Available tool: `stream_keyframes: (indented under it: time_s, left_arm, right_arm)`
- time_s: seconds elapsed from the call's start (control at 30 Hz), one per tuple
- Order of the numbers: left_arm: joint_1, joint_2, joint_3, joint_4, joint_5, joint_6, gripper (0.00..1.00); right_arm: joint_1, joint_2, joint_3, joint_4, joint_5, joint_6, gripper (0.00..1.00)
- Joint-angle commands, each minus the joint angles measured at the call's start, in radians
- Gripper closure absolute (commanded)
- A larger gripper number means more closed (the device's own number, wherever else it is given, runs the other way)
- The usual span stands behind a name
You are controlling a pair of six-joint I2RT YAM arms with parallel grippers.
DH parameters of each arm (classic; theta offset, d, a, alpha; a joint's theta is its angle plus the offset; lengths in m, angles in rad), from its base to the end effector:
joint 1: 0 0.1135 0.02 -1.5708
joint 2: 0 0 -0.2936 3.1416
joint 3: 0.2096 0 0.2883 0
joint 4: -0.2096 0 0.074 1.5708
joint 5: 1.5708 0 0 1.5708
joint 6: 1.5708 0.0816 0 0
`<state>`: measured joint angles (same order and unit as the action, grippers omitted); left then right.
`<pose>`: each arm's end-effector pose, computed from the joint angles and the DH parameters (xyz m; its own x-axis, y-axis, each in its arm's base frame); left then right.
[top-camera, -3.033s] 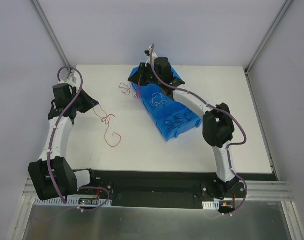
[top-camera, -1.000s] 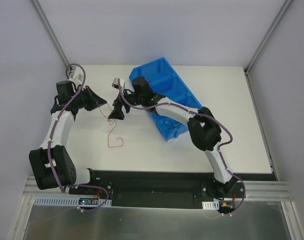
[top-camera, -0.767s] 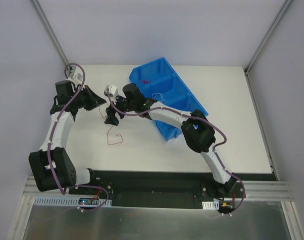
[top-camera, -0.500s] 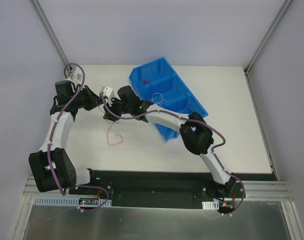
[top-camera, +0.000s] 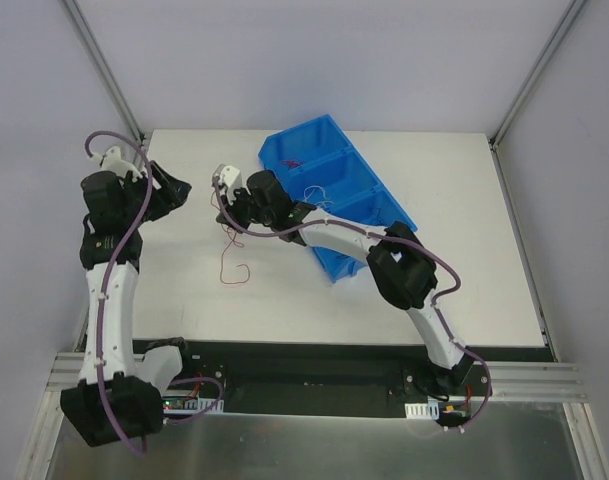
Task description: Untangle the cables
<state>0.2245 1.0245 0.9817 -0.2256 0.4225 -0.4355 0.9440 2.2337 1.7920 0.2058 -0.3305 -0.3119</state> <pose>0.2949 0.0330 0.3729 -0.3114 -0.4658 -0.8283 0.0563 0.8611 -0.5053 0.3471 0.5244 0.2433 0.1614 -0.2720 -0.9487 -0.9473 0.2267 -0.2262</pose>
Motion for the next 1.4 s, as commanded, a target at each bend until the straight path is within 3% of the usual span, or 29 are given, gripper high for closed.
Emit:
stream_keyframes:
  time_s: [0.0,0.23,0.43,0.6,0.7,0.9,1.0,1.1,1.2,1.37]
  left_arm:
    - [0.01,-0.124,-0.029,0.017,-0.203,0.032,0.33]
    - [0.012,-0.115,-0.044,0.035,-0.163,0.0,0.31]
    - [0.012,-0.092,-0.055,0.061,-0.113,-0.019,0.34]
    - [0.012,-0.084,-0.067,0.08,-0.102,-0.025,0.36]
    - [0.012,-0.08,-0.075,0.091,-0.103,-0.019,0.36]
    - [0.012,-0.055,-0.08,0.103,-0.09,-0.019,0.36]
    - [0.012,-0.041,-0.081,0.108,-0.067,-0.025,0.38]
    - [0.012,-0.037,-0.081,0.112,-0.057,-0.025,0.38]
    - [0.012,-0.038,-0.083,0.114,-0.054,-0.023,0.38]
    - [0.01,-0.035,-0.083,0.117,-0.038,-0.026,0.38]
  right_arm:
    - [-0.039,-0.092,0.082,0.115,0.158,0.077,0.99]
    - [-0.151,0.006,0.343,0.135,0.324,0.123,0.99]
    - [-0.2,0.171,0.644,0.127,0.499,-0.085,0.99]
    - [-0.263,0.246,0.661,0.207,0.504,-0.121,0.99]
    - [-0.306,0.328,0.751,0.193,0.548,-0.153,0.99]
    - [-0.401,0.323,0.661,0.147,0.519,-0.009,0.99]
    - [-0.413,0.34,0.681,0.109,0.478,0.023,0.91]
    - [-0.413,0.333,0.666,0.093,0.475,0.023,0.69]
    - [-0.413,0.308,0.643,0.067,0.478,0.036,0.54]
    - [-0.412,0.242,0.586,0.03,0.458,0.042,0.41]
